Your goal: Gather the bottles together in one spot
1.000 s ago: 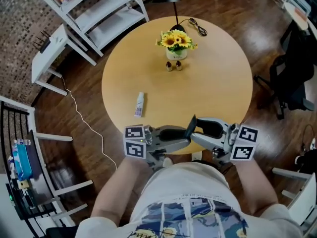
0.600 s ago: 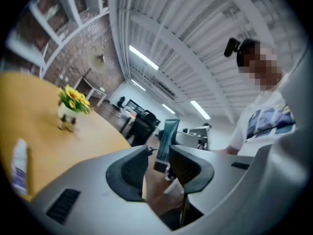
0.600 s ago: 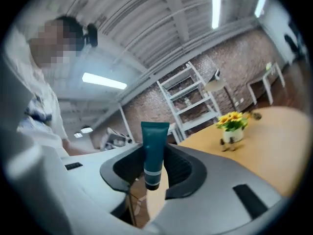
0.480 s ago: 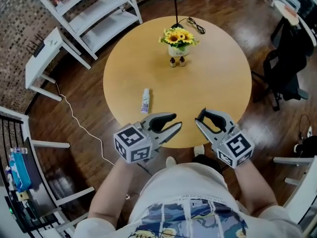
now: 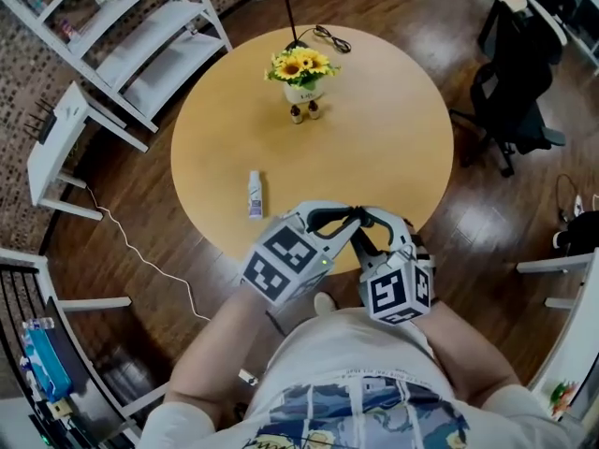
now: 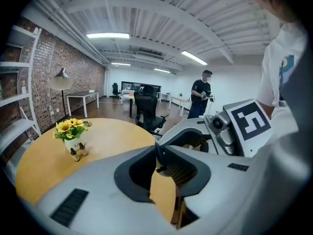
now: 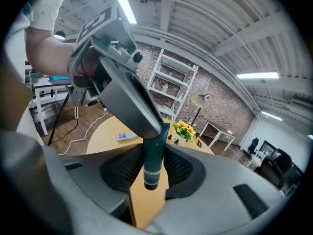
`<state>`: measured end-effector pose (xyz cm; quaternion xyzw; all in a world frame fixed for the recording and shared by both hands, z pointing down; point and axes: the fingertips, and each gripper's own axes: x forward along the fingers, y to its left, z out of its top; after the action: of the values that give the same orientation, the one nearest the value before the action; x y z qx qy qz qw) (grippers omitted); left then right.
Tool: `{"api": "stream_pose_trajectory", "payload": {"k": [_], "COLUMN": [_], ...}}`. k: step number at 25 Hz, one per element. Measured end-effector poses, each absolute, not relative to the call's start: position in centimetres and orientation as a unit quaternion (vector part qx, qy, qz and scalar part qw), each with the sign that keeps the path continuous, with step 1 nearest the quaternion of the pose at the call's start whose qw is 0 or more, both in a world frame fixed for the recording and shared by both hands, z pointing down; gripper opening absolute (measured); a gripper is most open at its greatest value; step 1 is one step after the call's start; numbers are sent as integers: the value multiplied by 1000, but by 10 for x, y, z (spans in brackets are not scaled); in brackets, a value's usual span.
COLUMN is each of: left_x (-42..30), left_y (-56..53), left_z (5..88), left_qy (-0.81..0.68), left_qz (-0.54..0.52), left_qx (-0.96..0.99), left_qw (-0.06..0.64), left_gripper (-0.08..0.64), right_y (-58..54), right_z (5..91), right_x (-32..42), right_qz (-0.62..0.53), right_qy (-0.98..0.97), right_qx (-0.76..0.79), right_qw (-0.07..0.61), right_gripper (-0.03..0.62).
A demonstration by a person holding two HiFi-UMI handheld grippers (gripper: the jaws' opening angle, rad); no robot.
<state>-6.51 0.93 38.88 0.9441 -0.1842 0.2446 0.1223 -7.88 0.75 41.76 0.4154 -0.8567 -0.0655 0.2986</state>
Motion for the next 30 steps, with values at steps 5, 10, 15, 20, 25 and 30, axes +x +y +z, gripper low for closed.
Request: {"api": "stream_pose_trajectory", "payload": {"k": [5, 10, 15, 20, 25, 30], "left_x": [-39, -17, -8, -13, -17, -21], "left_y": [-23, -97, -198, -292, -357, -398], "left_z": [394, 411, 439, 478, 521, 553], "left_qy": [-170, -212, -299, -394, -459, -482], "left_qz": [262, 305, 331, 329, 340, 365], "left_qx": [940, 921, 886, 841, 796, 767], "left_qw": [139, 116, 127, 172, 200, 215], "left_gripper": [37, 35, 35, 35, 35, 35], "right_y": [-23, -56, -90, -117, -134, -154], "right_z": [425, 448, 465, 481, 503, 514], "right_x": [-46, 22, 92, 140, 172, 201], "right_qz": [-48, 22, 89, 131, 149, 161], "right_qy": [-866, -876, -881, -883, -885, -882], "right_qx": [411, 402, 390, 381, 366, 364], "right_qw": [282, 265, 254, 241, 247, 254], "right_gripper": [153, 230, 229, 228, 227, 227]}}
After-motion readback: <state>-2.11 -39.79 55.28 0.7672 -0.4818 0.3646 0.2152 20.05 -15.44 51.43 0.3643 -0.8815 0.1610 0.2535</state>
